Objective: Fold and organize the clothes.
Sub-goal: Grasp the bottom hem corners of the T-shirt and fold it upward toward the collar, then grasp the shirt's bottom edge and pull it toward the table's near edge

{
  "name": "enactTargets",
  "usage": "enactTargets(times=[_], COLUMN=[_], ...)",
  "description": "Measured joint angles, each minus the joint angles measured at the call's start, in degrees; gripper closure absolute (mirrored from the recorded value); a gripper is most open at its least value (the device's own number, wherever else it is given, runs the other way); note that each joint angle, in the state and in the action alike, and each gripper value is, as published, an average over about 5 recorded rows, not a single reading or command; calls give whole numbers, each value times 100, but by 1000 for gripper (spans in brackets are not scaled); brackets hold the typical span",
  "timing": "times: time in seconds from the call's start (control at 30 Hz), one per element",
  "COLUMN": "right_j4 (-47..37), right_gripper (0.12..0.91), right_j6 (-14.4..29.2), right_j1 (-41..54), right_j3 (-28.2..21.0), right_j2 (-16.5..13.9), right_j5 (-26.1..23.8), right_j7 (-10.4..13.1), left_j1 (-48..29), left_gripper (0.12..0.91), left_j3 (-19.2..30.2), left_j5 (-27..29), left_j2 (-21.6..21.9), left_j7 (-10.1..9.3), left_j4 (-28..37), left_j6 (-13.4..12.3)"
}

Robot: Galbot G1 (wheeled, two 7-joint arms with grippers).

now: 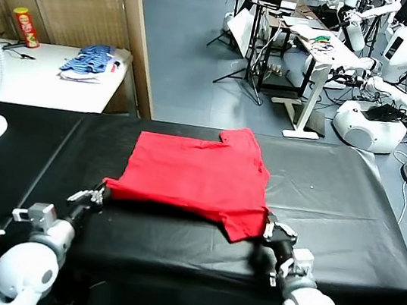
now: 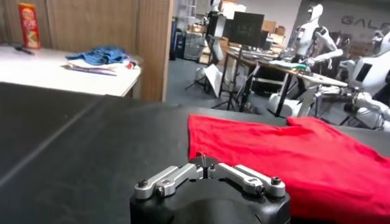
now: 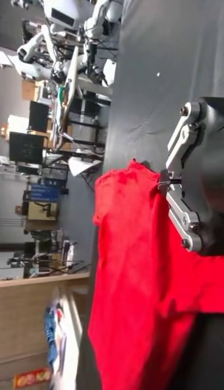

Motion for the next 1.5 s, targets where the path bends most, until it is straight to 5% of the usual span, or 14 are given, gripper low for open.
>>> enactTargets(times=[0.2,0.47,0.63,0.83,0.93,1.07,1.33,1.4,1.5], right_j4=[-215,240,723,883,860,814,805,881,1078], right_gripper=[891,529,290,230,268,435,859,899,902], right_j6=[80,15,-51,-58,-57,-53,-154,-292,-585], right_j1=[186,-250,-718,-1071,-1100,-1099,-1168,-1204,-1286], right_j3=[-4,220,361,336,278,214,195,232,312], right_j2=[34,-75,-202,-190,-165,-144,-179,-221,-320], right_j5=[140,186,206,176,87,-48,-26,138,466], right_j7=[-184,-288,-246,-245,-262,-286,-214,-138,-32], left_j1=[-467,-981,-990,-797,-688,-594,-579,-583,-570], left_gripper=[905,847,579,283,239,275,706,822,892], left_j3=[220,562,618,661,644,617,586,586,587], left_j5=[97,226,326,335,309,262,-64,-144,-81], left_j2=[65,39,34,69,80,95,116,130,168], left_j7=[25,-26,-9,55,105,178,363,379,376], left_j4=[485,999,1038,925,885,890,1027,1048,1045], left_j6=[-7,60,84,93,99,103,211,233,239])
